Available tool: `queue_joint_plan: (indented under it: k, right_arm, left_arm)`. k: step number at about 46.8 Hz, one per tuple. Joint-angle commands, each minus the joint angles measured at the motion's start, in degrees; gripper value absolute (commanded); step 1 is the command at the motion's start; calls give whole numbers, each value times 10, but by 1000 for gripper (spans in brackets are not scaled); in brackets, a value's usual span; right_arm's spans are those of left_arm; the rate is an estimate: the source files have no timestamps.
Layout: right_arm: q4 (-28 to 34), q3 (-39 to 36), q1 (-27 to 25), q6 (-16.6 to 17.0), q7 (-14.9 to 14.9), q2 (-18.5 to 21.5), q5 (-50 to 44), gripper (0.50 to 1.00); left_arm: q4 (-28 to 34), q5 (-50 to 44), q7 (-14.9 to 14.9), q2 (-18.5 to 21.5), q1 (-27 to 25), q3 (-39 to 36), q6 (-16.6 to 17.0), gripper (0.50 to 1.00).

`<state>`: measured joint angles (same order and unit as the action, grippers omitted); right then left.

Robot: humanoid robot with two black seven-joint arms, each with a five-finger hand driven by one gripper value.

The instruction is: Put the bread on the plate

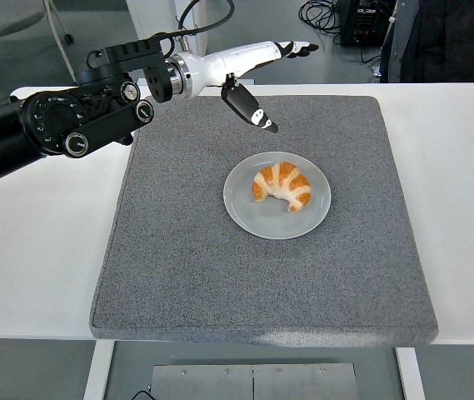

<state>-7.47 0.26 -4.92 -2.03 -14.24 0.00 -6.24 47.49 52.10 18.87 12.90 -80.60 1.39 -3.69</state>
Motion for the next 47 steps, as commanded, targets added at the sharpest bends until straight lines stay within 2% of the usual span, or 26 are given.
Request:
queue_joint_plan:
  k: [1,14,27,35,47]
  right_arm:
    - [0,0,0,0,0,0,0,1000]
    - [0,0,0,0,0,0,0,1000]
    - [0,0,0,0,0,0,0,1000]
    - [0,0,0,-1,0,0,0,1000]
    - [0,0,0,0,0,0,0,1000]
  left_arm:
    - [-1,-30,0,6,3,2,0,993]
    - [-24,-139,-1,13,22,6,3,993]
    - [-131,-291,0,-8,56,44,4,993]
    - [-142,-323,0,-11,84,74,4,993]
    - [-214,-345,-2,-26,140,170,-30,995]
